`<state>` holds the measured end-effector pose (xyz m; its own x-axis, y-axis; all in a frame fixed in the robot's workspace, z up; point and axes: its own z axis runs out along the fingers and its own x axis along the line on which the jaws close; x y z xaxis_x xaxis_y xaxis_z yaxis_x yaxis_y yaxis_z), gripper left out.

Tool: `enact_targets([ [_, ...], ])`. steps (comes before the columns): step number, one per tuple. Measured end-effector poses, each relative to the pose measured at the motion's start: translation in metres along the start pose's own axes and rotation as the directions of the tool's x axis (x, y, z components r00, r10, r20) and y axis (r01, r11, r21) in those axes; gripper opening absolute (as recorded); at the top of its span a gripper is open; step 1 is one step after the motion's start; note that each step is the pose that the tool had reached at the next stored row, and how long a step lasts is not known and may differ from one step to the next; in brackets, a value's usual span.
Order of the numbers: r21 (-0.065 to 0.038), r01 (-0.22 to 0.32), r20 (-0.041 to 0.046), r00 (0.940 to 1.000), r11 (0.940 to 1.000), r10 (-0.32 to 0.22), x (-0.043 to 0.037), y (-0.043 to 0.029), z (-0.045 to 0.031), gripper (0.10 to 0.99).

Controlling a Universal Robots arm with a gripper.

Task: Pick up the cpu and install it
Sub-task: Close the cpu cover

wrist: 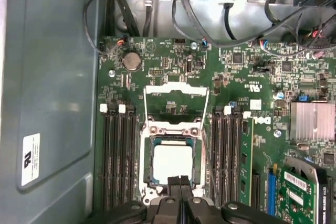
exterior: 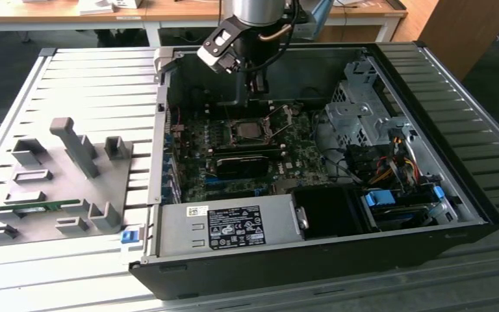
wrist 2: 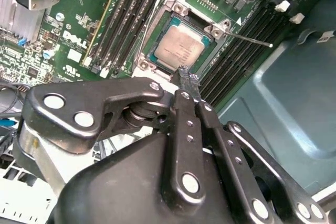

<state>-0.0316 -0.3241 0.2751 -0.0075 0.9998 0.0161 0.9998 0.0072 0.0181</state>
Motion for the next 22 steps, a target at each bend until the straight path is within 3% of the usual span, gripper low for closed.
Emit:
enact_targets([
  [22,0.0,0.005,0.0,1.0,1.0,-0.005,-0.0003,0.0357,0.0008,0.106],
])
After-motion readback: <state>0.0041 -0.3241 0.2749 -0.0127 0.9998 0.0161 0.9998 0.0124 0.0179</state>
